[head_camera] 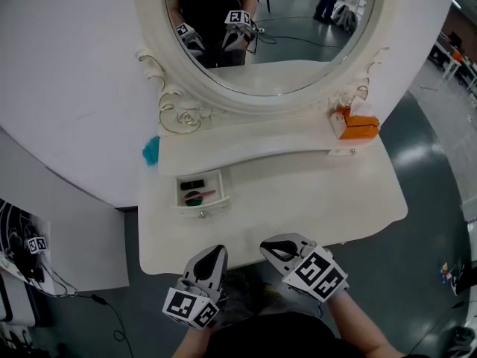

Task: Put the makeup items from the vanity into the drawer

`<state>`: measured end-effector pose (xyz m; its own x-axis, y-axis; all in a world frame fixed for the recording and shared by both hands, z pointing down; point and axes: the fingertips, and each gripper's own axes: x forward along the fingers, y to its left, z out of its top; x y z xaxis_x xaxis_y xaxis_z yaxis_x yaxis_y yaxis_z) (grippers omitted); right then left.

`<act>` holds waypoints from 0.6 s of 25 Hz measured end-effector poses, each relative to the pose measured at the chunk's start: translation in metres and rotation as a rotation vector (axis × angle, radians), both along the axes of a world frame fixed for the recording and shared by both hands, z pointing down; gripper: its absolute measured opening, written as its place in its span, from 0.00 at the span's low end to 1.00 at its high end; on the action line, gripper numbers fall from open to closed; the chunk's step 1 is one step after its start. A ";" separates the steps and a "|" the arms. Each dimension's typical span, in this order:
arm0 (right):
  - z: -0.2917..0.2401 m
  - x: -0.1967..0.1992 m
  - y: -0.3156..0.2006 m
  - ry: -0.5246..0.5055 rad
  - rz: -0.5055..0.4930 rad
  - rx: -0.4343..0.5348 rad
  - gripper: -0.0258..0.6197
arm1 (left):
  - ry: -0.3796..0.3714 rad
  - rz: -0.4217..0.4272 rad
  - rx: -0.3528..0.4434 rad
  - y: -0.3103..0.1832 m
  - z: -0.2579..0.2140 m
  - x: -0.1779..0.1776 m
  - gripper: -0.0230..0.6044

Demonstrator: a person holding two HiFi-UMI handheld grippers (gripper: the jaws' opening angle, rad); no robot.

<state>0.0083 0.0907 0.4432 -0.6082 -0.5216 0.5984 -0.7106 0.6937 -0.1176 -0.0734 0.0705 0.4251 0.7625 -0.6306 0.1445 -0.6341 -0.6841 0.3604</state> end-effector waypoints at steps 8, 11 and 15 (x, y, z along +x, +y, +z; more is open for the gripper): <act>-0.003 0.031 0.041 -0.009 0.044 0.021 0.07 | 0.000 0.044 0.025 0.040 -0.002 0.032 0.06; -0.007 0.040 0.054 -0.020 0.060 0.030 0.07 | -0.001 0.060 0.038 0.052 -0.006 0.041 0.06; -0.014 0.050 0.069 -0.042 0.084 0.040 0.07 | -0.007 0.083 0.053 0.067 -0.012 0.049 0.06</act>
